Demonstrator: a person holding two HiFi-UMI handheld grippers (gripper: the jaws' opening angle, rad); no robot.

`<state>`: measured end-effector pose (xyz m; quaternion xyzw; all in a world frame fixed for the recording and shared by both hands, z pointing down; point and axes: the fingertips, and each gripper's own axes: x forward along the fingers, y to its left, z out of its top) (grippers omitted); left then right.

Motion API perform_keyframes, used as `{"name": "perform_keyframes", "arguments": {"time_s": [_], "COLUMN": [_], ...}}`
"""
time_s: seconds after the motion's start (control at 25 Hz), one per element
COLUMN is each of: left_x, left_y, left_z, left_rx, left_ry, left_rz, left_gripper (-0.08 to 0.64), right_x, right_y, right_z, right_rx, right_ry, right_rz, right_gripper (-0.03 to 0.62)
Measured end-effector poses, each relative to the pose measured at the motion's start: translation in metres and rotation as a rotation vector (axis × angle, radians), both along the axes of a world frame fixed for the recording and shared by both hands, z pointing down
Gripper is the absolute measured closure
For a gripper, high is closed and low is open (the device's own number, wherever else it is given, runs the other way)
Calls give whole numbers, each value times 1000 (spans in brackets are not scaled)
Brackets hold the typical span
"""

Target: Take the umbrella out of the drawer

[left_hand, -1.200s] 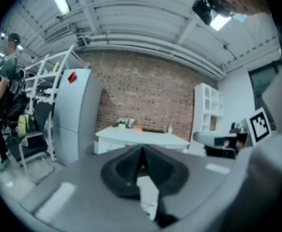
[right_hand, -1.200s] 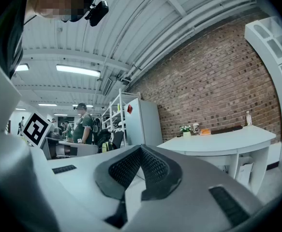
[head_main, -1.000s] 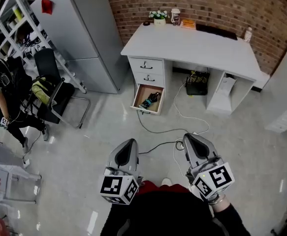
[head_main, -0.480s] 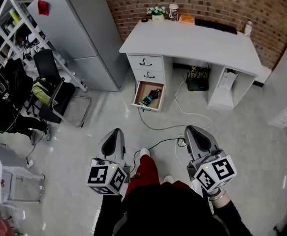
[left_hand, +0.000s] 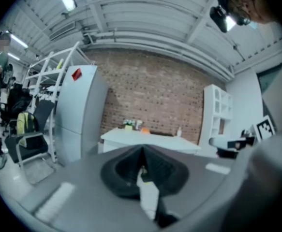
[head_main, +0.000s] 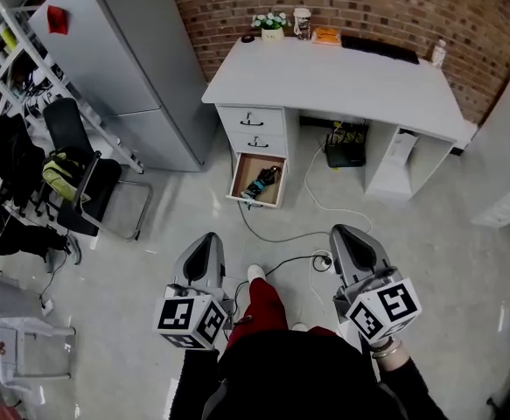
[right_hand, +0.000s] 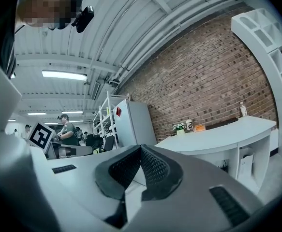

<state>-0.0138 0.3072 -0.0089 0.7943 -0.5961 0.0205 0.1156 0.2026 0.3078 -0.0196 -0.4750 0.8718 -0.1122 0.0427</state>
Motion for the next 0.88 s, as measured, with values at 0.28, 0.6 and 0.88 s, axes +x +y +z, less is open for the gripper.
{"name": "perform_keyframes", "arguments": {"time_s": [0.28, 0.6, 0.88], "left_x": [-36, -80, -123], "left_y": [-69, -158, -224], "left_z": [24, 35, 46], "left_rx": [-49, -82, -103], "left_ry": [20, 32, 30], "left_rz": [5, 24, 52], "left_gripper": [557, 557, 557], "right_x": [-40, -95, -140], "right_y": [-66, -151, -215], "right_z": [17, 25, 35], "right_rx": [-63, -109, -133], "right_ry": [29, 31, 44], "right_rz": [-9, -31, -19], "right_gripper": [595, 594, 594]}}
